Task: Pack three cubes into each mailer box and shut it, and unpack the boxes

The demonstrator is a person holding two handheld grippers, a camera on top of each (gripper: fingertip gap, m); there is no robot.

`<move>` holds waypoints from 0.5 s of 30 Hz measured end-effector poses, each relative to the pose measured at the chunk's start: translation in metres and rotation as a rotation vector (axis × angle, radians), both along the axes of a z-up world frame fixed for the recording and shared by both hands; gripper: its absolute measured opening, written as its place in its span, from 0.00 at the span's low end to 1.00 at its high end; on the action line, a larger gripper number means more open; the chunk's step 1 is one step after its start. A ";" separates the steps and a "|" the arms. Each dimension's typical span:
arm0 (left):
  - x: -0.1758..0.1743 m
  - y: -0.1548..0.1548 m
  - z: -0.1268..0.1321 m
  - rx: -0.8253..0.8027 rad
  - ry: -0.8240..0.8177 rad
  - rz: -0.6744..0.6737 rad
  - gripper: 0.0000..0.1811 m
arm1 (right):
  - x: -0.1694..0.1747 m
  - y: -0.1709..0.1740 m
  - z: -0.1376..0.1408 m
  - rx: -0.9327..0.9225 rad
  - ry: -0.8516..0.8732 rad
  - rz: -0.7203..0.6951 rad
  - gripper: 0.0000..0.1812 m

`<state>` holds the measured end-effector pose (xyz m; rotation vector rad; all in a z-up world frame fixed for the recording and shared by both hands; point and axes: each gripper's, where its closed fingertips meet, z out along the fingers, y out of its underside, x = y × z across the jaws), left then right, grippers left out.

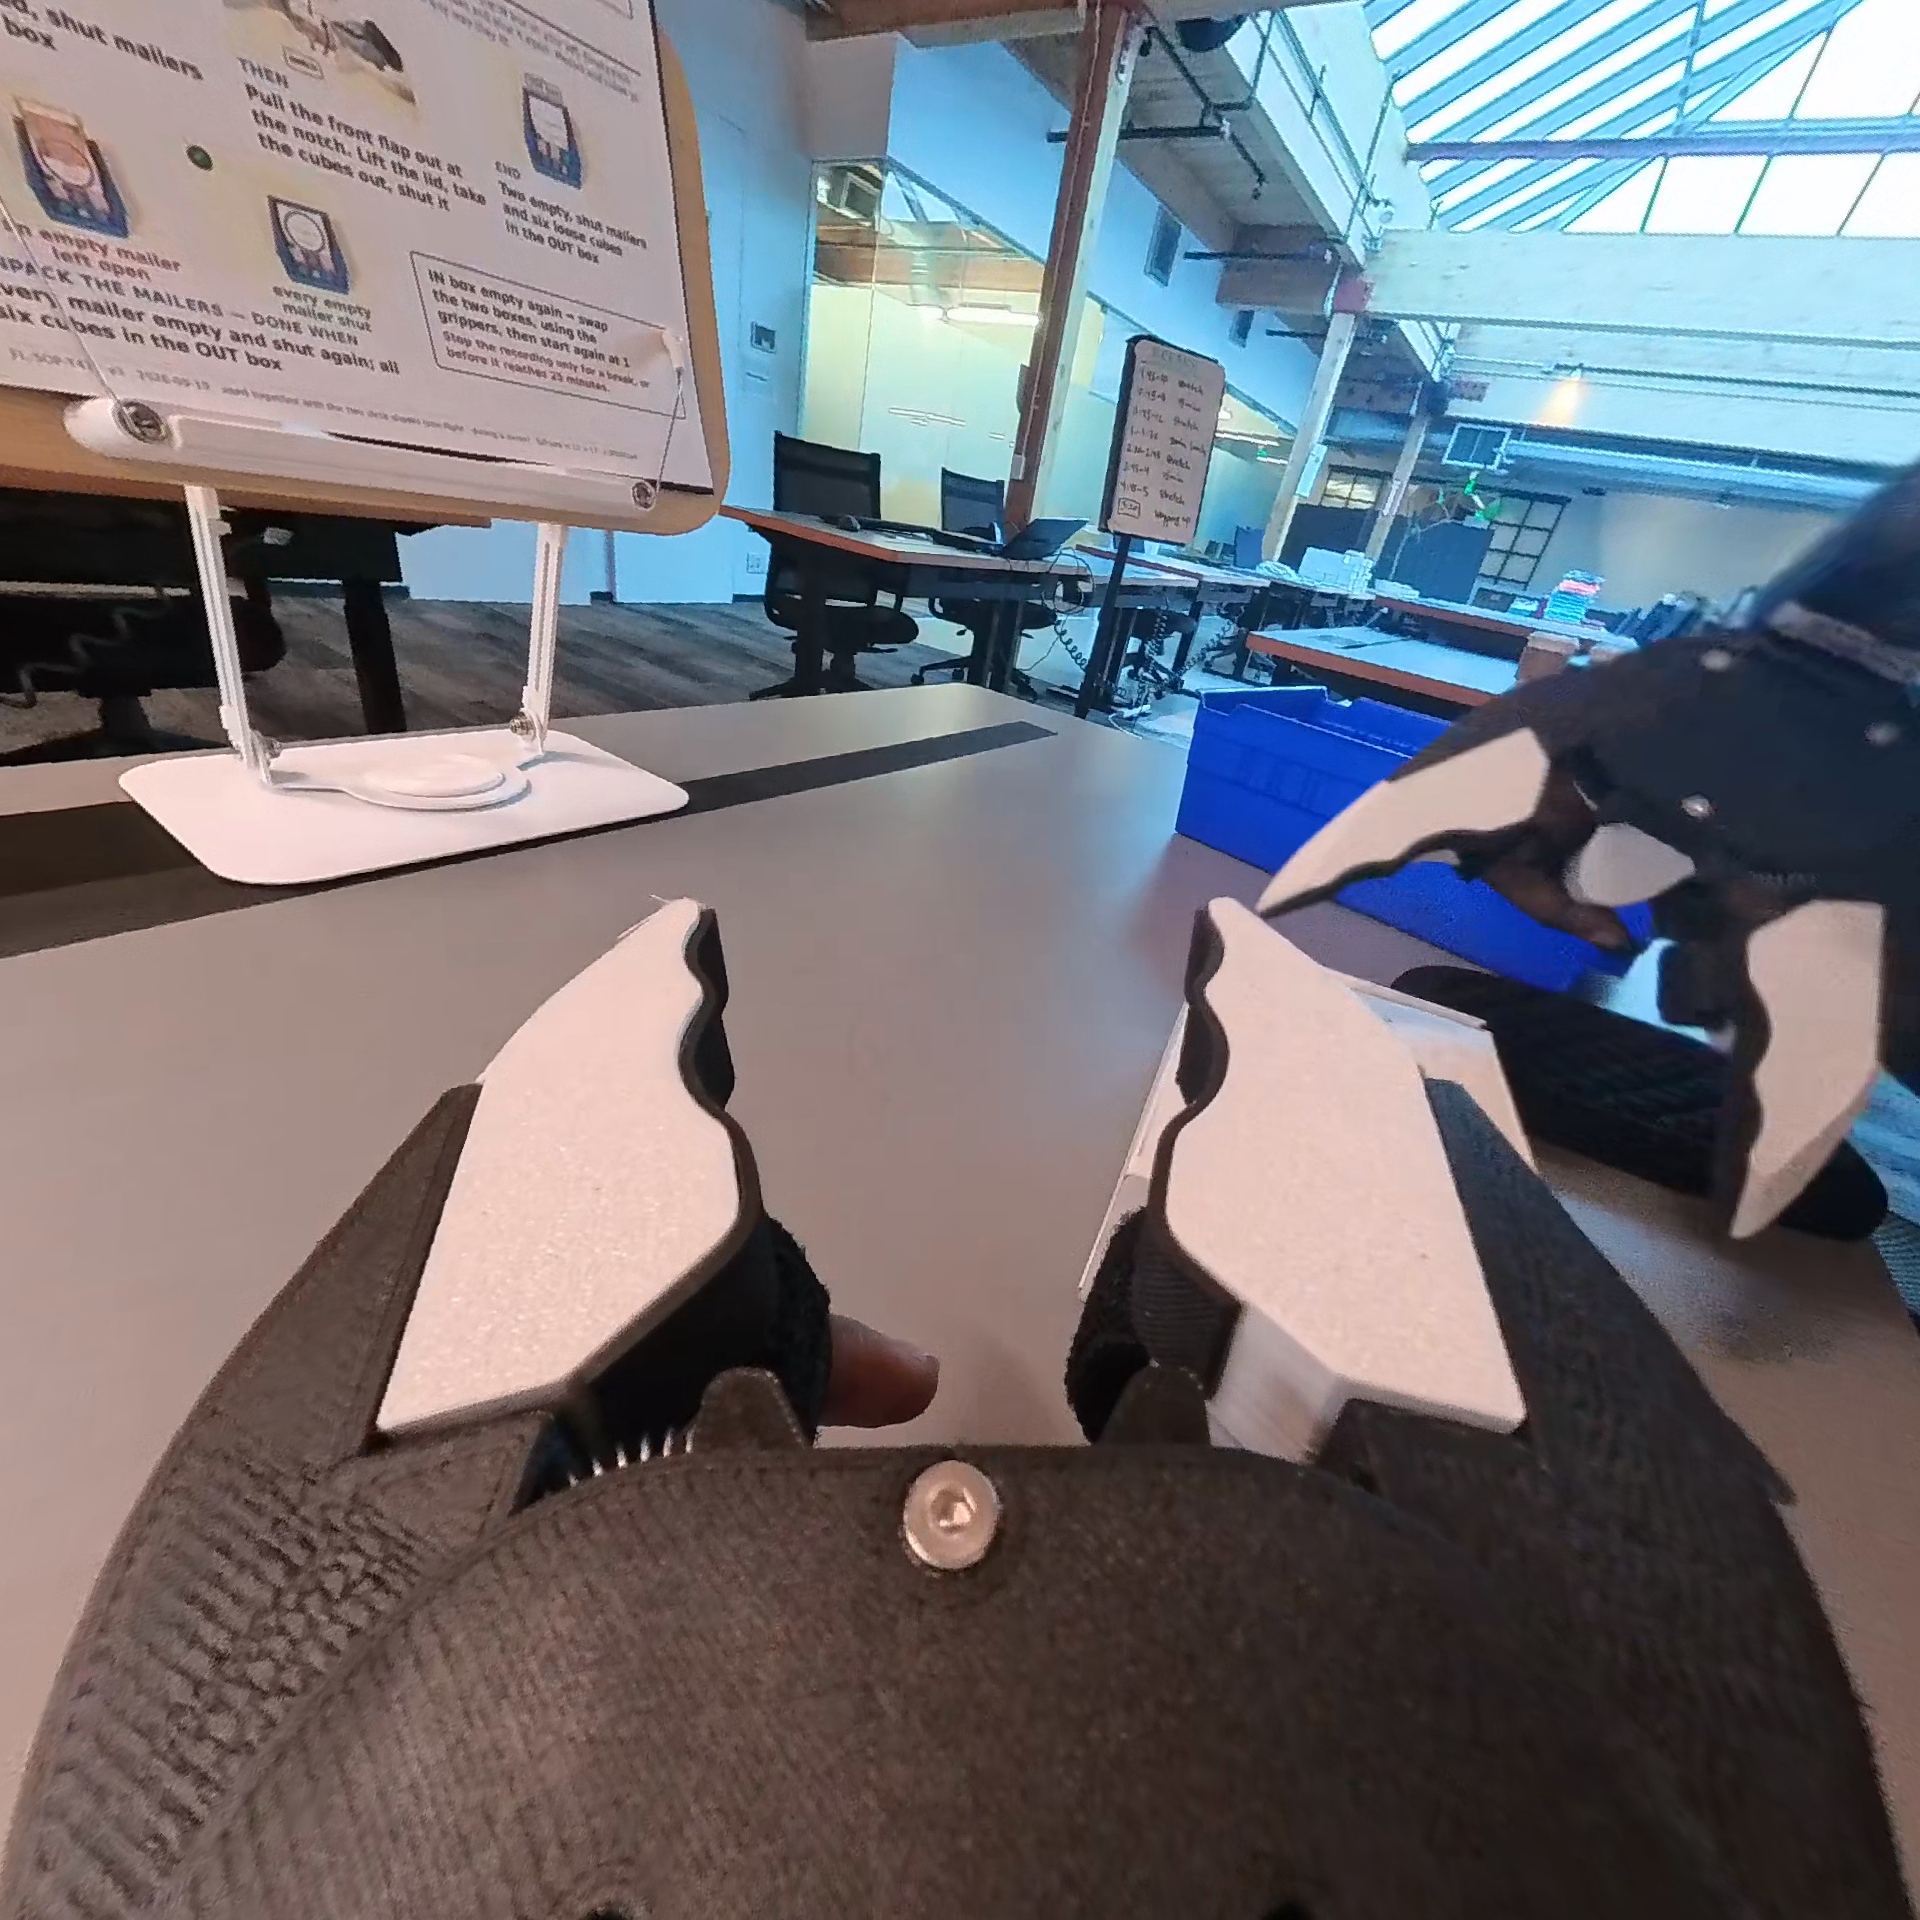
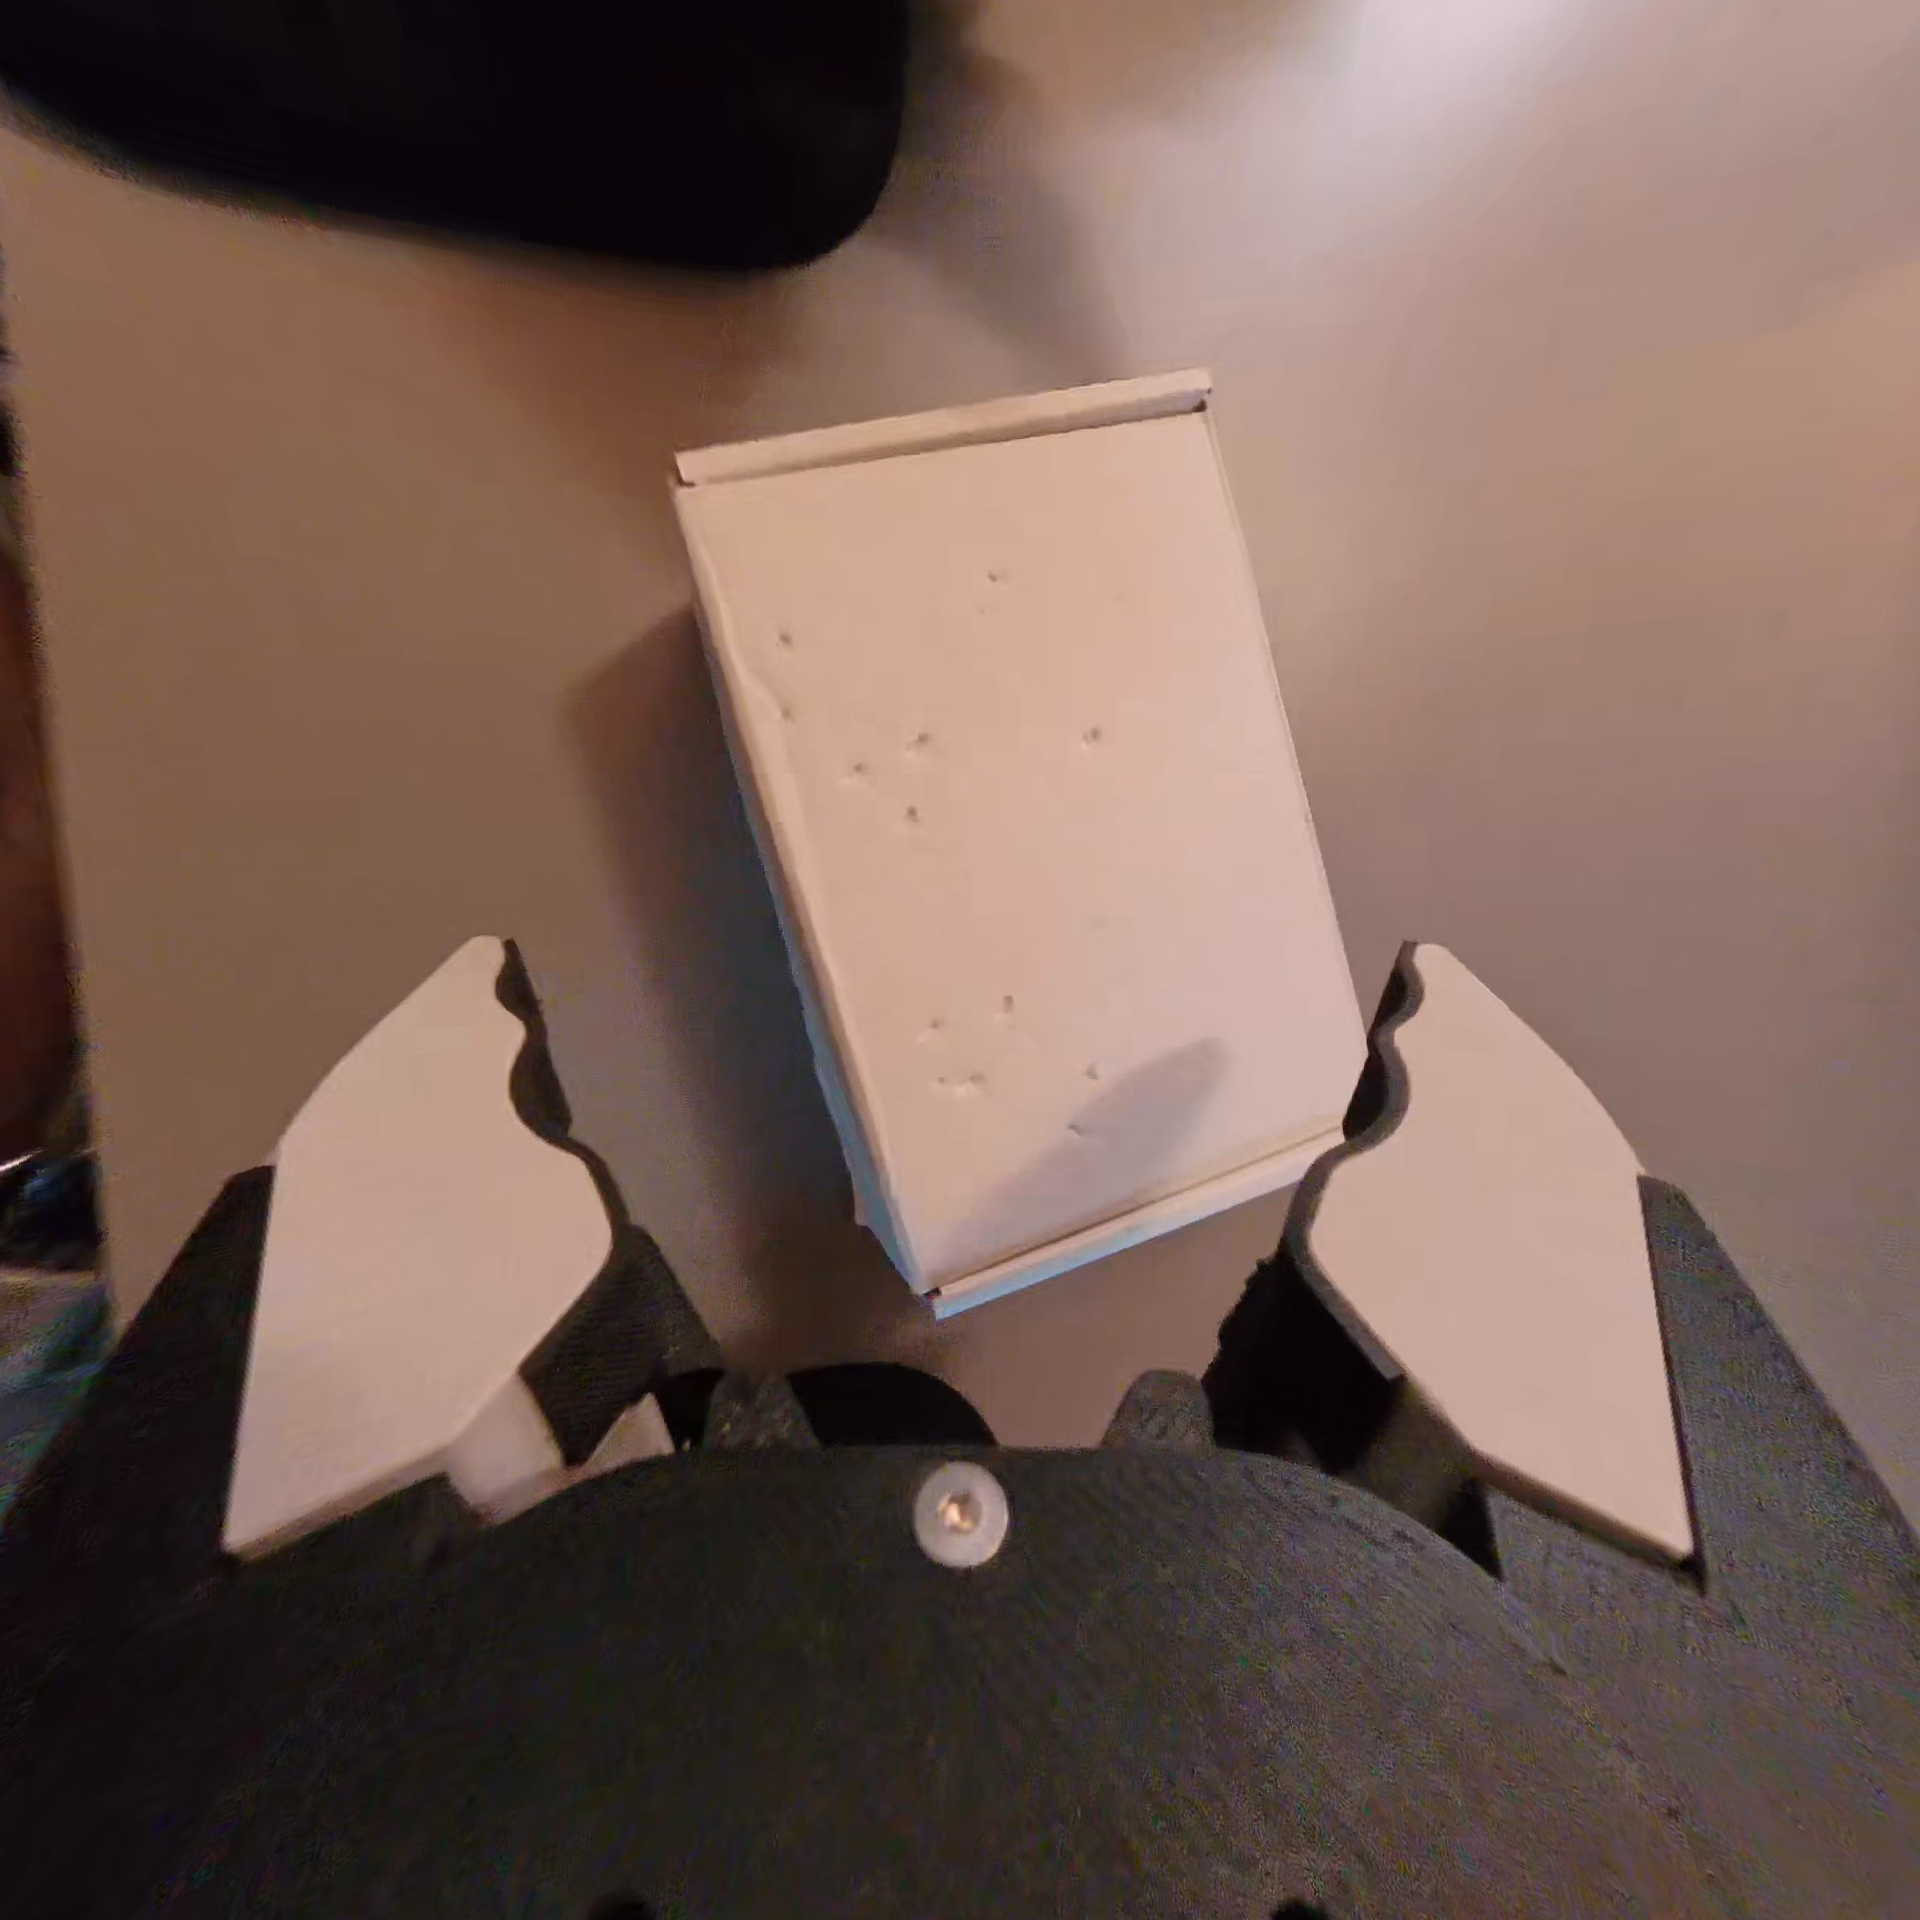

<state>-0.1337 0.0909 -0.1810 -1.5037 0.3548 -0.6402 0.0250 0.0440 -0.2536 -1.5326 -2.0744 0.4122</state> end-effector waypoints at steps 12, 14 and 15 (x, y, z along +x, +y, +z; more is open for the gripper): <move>0.006 0.000 -0.005 0.012 0.064 -0.005 0.47 | -0.028 0.020 -0.027 -0.034 -0.302 0.202 0.80; 0.004 0.000 -0.006 0.020 0.086 0.009 0.47 | -0.029 0.020 -0.031 -0.037 -0.330 0.214 0.80; 0.005 0.000 -0.005 0.024 0.093 0.012 0.47 | -0.028 0.019 -0.032 -0.032 -0.340 0.220 0.80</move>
